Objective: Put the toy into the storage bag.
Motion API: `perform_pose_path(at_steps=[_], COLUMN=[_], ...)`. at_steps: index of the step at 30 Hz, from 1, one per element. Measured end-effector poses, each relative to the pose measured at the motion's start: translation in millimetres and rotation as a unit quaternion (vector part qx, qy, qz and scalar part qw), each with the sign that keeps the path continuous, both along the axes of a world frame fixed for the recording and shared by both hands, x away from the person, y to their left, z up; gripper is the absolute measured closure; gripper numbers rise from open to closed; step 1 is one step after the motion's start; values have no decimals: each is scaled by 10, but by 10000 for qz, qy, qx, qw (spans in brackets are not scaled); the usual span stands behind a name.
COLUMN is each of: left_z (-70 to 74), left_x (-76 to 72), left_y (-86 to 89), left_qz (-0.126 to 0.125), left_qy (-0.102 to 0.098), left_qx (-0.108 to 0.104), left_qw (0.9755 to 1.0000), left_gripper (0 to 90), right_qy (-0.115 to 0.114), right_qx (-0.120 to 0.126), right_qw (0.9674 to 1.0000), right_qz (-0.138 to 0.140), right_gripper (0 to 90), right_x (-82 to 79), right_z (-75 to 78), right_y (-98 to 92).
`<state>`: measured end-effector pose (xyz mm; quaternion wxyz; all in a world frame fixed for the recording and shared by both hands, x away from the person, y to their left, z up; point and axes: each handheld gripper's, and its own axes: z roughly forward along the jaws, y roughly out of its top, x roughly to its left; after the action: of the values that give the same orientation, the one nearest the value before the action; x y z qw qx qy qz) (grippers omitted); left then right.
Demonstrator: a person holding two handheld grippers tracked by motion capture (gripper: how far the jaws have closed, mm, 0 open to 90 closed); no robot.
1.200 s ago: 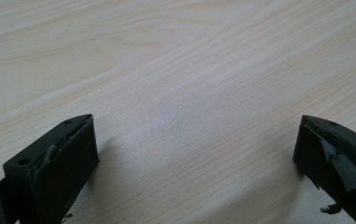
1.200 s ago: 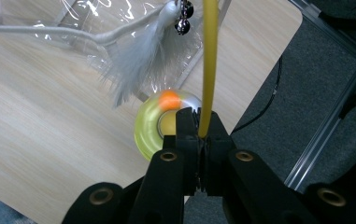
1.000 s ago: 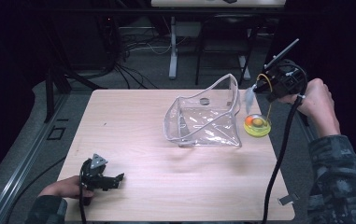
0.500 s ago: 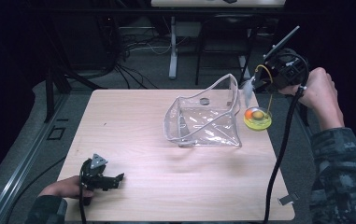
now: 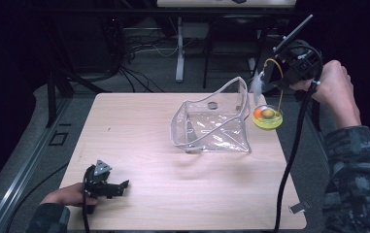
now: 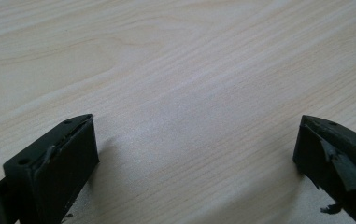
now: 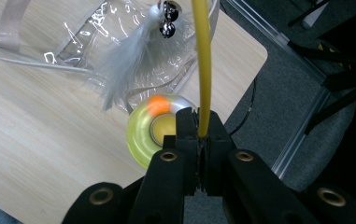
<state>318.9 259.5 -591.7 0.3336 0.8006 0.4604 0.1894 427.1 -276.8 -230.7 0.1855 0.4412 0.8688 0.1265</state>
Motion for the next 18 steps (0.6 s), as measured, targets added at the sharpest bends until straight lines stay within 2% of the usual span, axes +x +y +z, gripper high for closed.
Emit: perform_pose_path(at_steps=[18], left_z=[0], left_x=[0], left_y=[0], left_qz=[1], left_qy=[0], left_qx=[-1], left_qw=[10000], left_gripper=[0], right_qy=[-142], right_qx=[81], right_qw=[9999], right_qz=[30], right_gripper=[882], right_x=[18], right_z=[216], right_y=[89])
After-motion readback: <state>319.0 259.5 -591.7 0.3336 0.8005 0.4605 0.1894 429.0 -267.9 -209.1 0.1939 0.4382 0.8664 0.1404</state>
